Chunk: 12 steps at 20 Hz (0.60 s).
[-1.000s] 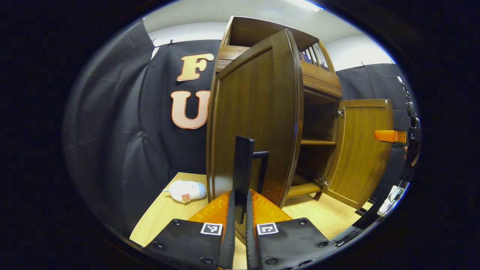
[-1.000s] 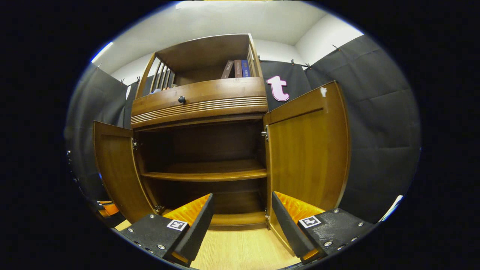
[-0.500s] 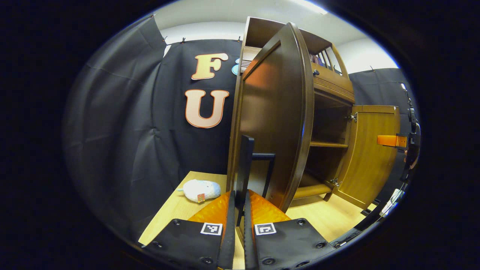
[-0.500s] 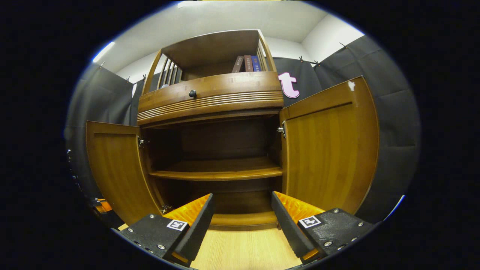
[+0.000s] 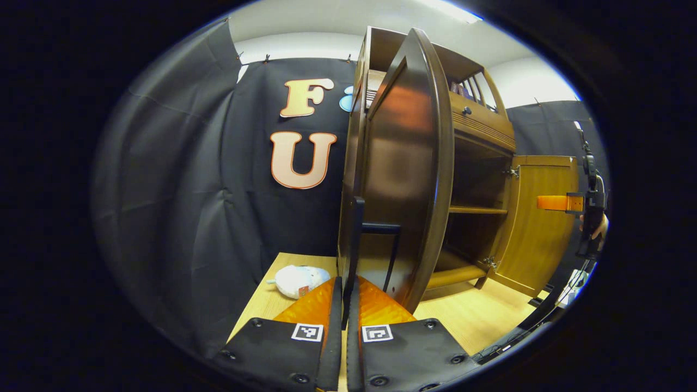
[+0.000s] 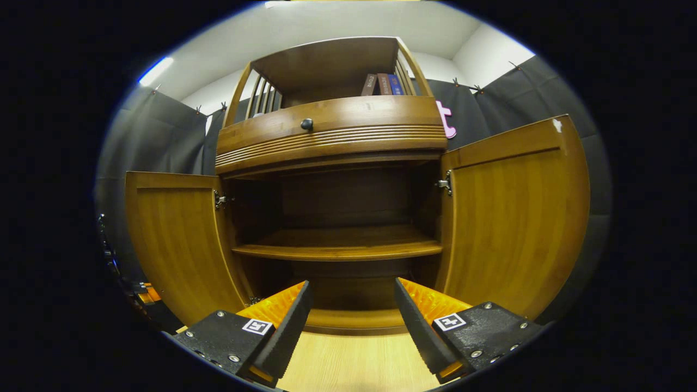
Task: Open the right door of the double-door shoe cabinet with the right hand, and open the left door with the left hand.
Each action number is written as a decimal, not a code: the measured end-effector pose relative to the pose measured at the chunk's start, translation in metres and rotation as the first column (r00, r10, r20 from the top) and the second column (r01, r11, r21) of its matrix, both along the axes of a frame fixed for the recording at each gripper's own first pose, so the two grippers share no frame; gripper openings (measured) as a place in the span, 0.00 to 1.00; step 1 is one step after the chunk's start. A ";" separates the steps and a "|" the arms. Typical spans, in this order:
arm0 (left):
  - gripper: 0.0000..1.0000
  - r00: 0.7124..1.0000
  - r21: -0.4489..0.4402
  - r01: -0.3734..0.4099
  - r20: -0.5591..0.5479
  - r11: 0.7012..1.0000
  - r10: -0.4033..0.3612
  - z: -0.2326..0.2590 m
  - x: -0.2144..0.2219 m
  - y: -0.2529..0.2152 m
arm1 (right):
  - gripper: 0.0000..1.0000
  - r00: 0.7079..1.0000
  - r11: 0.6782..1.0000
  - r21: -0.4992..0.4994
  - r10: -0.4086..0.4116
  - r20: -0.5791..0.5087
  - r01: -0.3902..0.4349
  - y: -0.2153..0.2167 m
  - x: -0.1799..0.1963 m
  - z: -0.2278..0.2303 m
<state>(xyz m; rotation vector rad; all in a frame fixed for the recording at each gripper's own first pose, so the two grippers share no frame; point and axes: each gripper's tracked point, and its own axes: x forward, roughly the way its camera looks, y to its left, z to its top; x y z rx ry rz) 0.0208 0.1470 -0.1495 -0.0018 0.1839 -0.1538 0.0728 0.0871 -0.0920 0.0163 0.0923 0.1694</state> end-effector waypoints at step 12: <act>0.21 0.997 -0.061 0.074 -0.010 0.995 -0.075 0.002 -0.004 0.021 | 0.92 0.998 0.998 -0.003 0.066 -0.006 -0.066 0.029 -0.004 0.000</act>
